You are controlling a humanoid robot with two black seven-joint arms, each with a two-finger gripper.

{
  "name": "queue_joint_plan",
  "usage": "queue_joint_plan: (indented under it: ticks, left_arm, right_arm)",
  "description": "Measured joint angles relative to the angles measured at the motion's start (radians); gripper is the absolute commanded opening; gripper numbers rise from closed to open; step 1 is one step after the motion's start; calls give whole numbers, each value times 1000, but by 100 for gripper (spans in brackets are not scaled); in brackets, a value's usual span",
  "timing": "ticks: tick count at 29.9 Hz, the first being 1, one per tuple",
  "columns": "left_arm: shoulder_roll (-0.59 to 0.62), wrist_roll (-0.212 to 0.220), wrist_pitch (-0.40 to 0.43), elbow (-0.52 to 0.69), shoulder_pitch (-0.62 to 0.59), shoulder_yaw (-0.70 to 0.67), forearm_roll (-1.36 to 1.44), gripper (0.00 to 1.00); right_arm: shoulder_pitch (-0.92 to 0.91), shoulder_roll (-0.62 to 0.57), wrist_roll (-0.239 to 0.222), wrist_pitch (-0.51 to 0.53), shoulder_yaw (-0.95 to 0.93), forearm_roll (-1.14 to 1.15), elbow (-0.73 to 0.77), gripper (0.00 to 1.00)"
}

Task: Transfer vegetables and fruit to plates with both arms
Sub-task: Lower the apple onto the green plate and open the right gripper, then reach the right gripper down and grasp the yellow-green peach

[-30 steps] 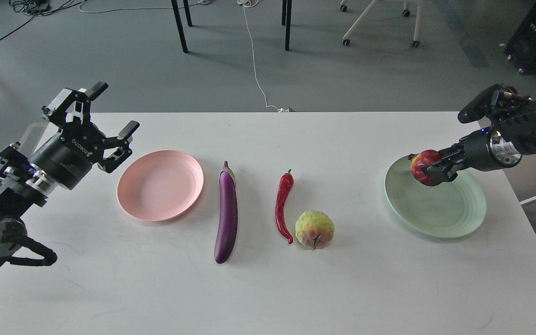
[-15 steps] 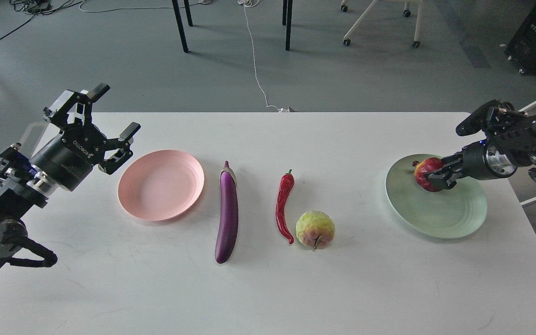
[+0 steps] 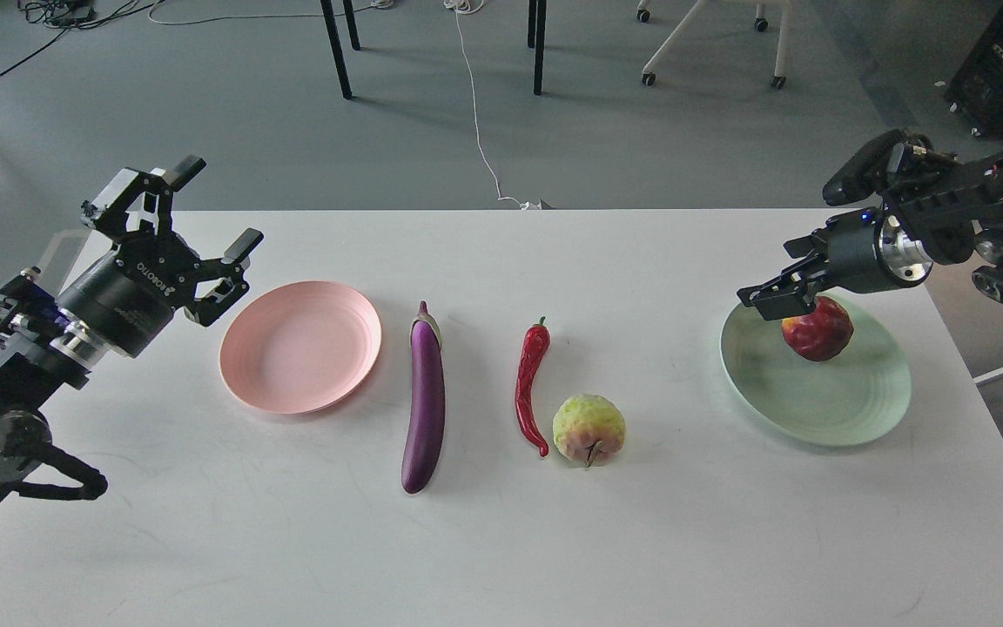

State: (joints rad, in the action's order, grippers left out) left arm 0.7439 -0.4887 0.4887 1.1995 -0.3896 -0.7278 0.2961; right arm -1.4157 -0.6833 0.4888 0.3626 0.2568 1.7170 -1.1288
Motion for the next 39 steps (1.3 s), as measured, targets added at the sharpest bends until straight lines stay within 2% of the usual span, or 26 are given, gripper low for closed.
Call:
queue_joint_plan:
  ticks: [4, 9, 19, 30, 32, 35, 39]
  left_arm:
    - [-1, 0, 0, 0, 0, 0, 0, 99]
    - [18, 0, 0, 0, 12, -1, -6, 99]
    - [37, 0, 0, 4, 23, -3, -9, 99]
    - [63, 0, 0, 18, 38, -3, -9, 99]
    - [67, 0, 0, 21, 39, -6, -9, 99]
    - [70, 0, 0, 23, 40, -17, -9, 99]
    - [70, 0, 0, 23, 42, -19, -9, 99]
  right_arm:
    - [-51, 14, 0, 107, -2, -45, -169, 94]
    - [-47, 101, 0, 126, 17, -49, -210, 94]
    - [5, 244, 0, 126, 57, -49, -119, 94]
    - [75, 376, 0, 126, 58, -50, 45, 92]
    - [84, 395, 0, 126, 58, -50, 69, 90]
    - [97, 421, 0, 126, 58, -50, 99, 81]
    - [109, 444, 0, 126, 58, -50, 125, 56]
